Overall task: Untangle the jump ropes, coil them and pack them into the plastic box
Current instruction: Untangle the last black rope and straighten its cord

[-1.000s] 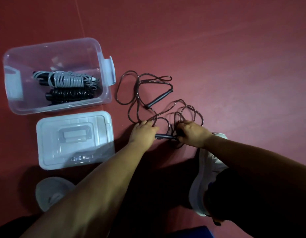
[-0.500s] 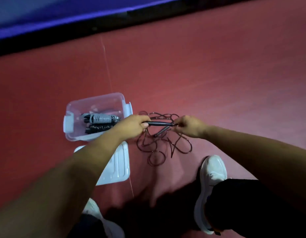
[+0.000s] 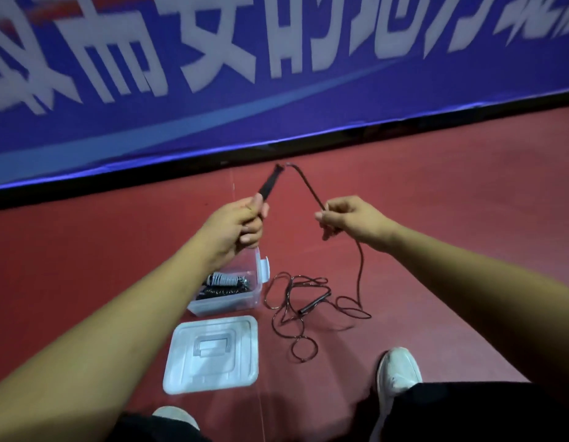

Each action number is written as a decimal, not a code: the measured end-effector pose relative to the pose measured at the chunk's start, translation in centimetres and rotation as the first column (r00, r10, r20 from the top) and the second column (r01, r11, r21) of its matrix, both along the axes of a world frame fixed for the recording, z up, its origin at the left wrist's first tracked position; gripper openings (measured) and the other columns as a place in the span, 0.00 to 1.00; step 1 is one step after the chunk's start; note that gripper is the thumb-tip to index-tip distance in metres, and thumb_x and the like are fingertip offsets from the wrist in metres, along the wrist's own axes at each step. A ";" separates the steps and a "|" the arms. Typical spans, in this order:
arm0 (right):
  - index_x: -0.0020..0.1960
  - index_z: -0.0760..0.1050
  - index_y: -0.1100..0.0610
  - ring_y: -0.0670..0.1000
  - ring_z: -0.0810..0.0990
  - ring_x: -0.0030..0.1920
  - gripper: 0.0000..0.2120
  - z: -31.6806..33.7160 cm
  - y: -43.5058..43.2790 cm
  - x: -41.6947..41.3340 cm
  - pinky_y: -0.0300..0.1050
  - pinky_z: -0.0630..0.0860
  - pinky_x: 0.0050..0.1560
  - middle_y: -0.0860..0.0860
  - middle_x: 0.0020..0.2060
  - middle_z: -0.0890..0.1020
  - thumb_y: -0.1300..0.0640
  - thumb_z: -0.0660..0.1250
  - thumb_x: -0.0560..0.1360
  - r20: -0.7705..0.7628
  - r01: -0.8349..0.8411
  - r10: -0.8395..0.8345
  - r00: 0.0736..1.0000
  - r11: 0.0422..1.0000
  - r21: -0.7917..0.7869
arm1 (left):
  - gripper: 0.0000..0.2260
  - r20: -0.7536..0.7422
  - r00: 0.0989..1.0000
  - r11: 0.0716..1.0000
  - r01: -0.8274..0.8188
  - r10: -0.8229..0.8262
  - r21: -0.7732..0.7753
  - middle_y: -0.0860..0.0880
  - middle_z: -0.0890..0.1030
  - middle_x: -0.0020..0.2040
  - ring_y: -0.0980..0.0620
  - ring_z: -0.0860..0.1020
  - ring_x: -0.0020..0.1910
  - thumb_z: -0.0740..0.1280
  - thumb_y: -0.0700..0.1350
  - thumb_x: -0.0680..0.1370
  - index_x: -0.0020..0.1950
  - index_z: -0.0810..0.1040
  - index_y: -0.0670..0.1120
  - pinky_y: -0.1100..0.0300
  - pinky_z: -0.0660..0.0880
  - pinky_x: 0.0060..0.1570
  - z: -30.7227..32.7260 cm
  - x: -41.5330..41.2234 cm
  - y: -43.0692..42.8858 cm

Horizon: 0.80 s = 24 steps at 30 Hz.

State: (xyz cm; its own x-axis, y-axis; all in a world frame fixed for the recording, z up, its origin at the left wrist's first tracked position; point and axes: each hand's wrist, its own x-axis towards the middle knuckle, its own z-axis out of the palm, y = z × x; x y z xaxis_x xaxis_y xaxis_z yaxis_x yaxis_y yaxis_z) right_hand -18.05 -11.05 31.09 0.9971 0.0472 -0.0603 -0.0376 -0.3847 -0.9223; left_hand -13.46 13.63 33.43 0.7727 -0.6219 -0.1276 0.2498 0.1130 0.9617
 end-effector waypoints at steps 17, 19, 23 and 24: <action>0.49 0.83 0.56 0.50 0.76 0.35 0.08 6.5 3.8 -5.3 0.44 0.73 0.39 0.53 0.38 0.83 0.54 0.67 0.78 0.044 -0.137 0.172 0.984 0.893 -0.429 | 0.04 -0.005 0.993 0.991 -0.122 0.122 -0.054 0.39 0.83 0.54 0.46 0.80 0.32 0.57 0.34 0.82 0.49 0.67 0.42 0.63 0.69 0.24 4.0 -5.0 1.4; 0.51 0.83 0.56 0.52 0.78 0.37 0.08 7.1 4.7 -6.1 0.45 0.74 0.42 0.53 0.39 0.83 0.54 0.66 0.79 0.067 -0.212 0.276 0.959 0.854 -0.476 | 0.04 0.102 0.993 0.998 -0.059 0.056 0.025 0.42 0.83 0.58 0.48 0.78 0.29 0.57 0.34 0.82 0.53 0.69 0.40 0.64 0.67 0.23 3.9 -5.6 1.0; 0.46 0.83 0.55 0.44 0.66 0.27 0.10 7.7 5.3 -6.5 0.40 0.64 0.30 0.46 0.26 0.72 0.53 0.66 0.80 0.191 -0.152 0.249 0.949 0.896 -0.417 | 0.07 0.223 0.972 0.961 0.007 -0.071 0.276 0.47 0.81 0.36 0.55 0.68 0.23 0.61 0.37 0.82 0.58 0.75 0.42 0.67 0.62 0.20 3.0 -5.9 0.5; 0.43 0.82 0.55 0.43 0.66 0.26 0.10 7.8 5.2 -6.3 0.40 0.63 0.30 0.46 0.25 0.72 0.53 0.66 0.80 0.202 -0.133 0.221 0.954 0.917 -0.376 | 0.05 0.214 0.973 0.958 0.023 -0.088 0.287 0.48 0.78 0.33 0.56 0.66 0.23 0.62 0.38 0.82 0.56 0.76 0.42 0.67 0.60 0.20 2.7 -5.9 0.5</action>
State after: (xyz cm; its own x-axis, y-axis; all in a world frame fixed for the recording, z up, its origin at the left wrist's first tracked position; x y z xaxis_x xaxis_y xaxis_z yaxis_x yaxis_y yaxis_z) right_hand -24.34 -5.81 38.87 0.9611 0.2440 0.1292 0.2631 -0.6673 -0.6968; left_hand -19.40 14.09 36.14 0.7664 -0.6286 -0.1318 0.0240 -0.1770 0.9839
